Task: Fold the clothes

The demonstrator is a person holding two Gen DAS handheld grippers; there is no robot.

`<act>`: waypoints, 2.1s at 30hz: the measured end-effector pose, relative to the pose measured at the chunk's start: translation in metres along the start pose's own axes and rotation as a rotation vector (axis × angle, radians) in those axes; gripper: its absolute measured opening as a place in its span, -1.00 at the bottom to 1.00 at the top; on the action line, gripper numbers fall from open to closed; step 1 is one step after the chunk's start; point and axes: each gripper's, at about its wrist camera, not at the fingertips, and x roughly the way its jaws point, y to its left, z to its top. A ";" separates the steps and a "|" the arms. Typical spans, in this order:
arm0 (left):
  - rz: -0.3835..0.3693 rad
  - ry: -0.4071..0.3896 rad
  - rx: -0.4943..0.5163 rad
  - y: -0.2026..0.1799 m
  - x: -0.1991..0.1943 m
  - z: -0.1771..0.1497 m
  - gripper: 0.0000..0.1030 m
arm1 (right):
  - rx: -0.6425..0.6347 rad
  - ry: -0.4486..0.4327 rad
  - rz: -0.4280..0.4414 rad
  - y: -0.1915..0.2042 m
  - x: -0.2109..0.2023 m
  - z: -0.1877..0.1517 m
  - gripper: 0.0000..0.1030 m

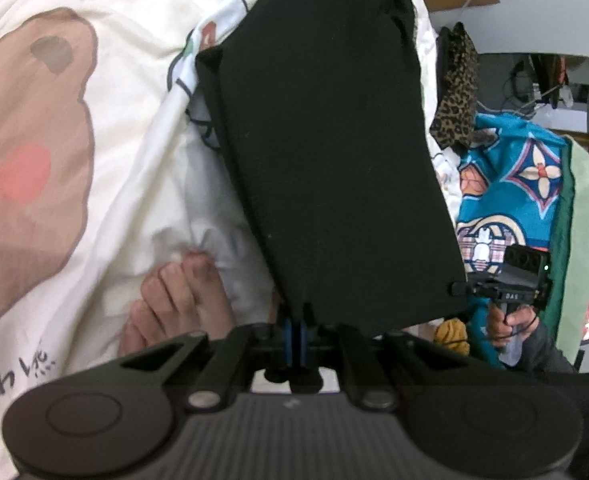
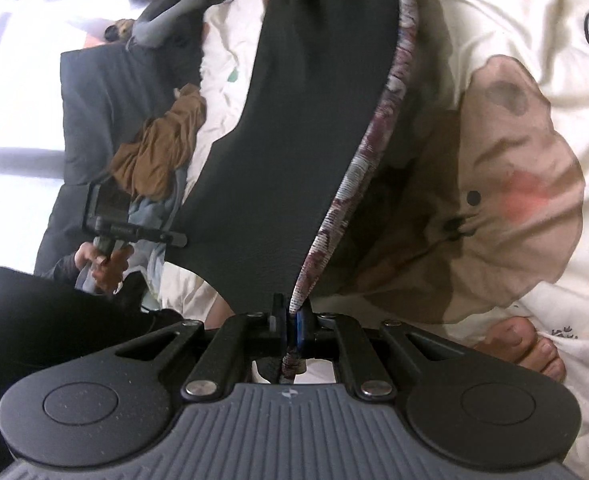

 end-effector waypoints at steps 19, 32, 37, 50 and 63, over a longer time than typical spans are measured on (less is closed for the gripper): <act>-0.119 -0.267 -0.107 -0.004 0.007 0.059 -0.93 | 0.209 -0.307 0.004 -0.038 -0.021 0.020 -0.95; -0.141 -0.394 -0.146 -0.010 0.016 0.097 -0.93 | 0.240 -0.417 -0.047 -0.044 -0.006 0.062 -0.95; -0.111 -0.415 -0.122 -0.023 0.011 0.116 -0.93 | 0.203 -0.433 -0.059 -0.037 -0.010 0.088 -0.95; -0.082 -0.438 -0.092 -0.040 0.009 0.169 -0.92 | 0.189 -0.472 -0.097 -0.037 -0.014 0.134 -0.94; -0.067 -0.469 -0.097 -0.049 0.006 0.213 -0.92 | 0.185 -0.506 -0.108 -0.041 -0.016 0.179 -0.94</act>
